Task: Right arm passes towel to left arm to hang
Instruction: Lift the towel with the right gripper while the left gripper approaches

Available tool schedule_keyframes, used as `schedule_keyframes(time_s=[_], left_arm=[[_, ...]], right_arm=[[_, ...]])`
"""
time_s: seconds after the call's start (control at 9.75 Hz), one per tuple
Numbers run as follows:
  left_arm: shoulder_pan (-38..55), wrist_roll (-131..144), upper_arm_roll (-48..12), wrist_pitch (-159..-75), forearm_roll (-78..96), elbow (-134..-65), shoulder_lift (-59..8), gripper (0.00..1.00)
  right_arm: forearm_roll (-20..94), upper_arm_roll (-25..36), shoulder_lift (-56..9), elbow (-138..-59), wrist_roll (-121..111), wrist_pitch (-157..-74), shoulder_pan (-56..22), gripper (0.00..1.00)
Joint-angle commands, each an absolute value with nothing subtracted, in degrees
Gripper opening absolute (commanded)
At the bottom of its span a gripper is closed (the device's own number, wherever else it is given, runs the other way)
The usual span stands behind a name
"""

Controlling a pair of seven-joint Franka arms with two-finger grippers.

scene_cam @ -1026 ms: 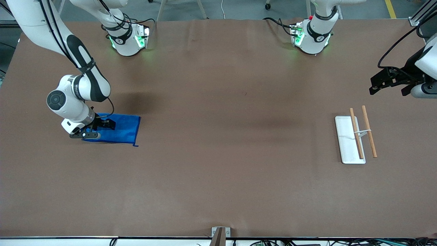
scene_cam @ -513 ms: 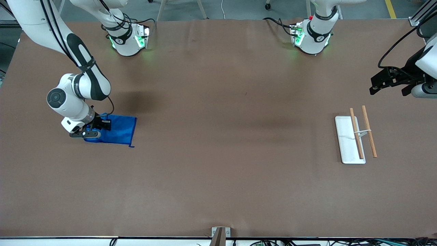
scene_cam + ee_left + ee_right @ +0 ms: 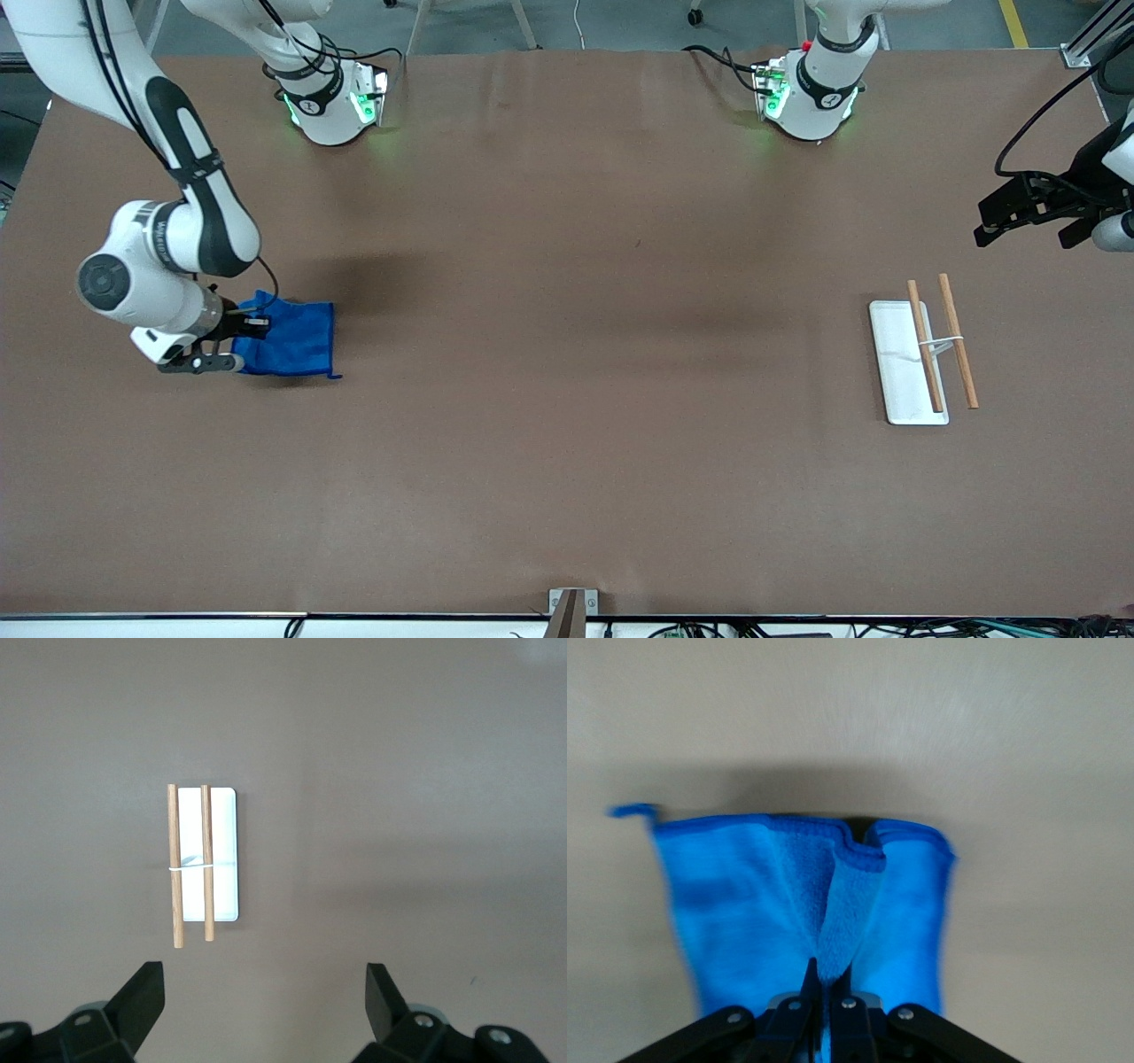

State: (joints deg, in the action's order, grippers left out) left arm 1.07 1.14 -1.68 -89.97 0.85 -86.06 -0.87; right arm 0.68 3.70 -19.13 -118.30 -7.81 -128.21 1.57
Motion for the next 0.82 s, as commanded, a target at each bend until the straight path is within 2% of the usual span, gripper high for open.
schedule_keyframes(time_s=[0.0, 0.21, 0.51, 0.72], left_arm=[[1.1, 0.2, -1.8, -90.2, -0.4, -87.2, -1.4, 1.00], [1.4, 0.3, -1.9, -90.2, -0.3, -87.4, -1.5, 1.00], [1.7, 0.1, -2.5, -89.9, 1.8, -88.3, -1.2, 1.00], [1.7, 0.1, -3.2, -89.9, 6.8, -90.0, -1.2, 1.00]], right_arm=[[4.4, 2.4, -16.9, -112.6, -8.3, -120.3, 1.1, 0.01], [6.2, -2.3, -15.2, -109.9, -3.3, -117.0, 0.0, 0.01], [11.1, -16.6, -14.5, -104.5, 11.6, -115.8, -0.1, 0.01], [23.8, -22.7, -14.6, -100.5, 14.0, -116.5, -0.9, 0.01]])
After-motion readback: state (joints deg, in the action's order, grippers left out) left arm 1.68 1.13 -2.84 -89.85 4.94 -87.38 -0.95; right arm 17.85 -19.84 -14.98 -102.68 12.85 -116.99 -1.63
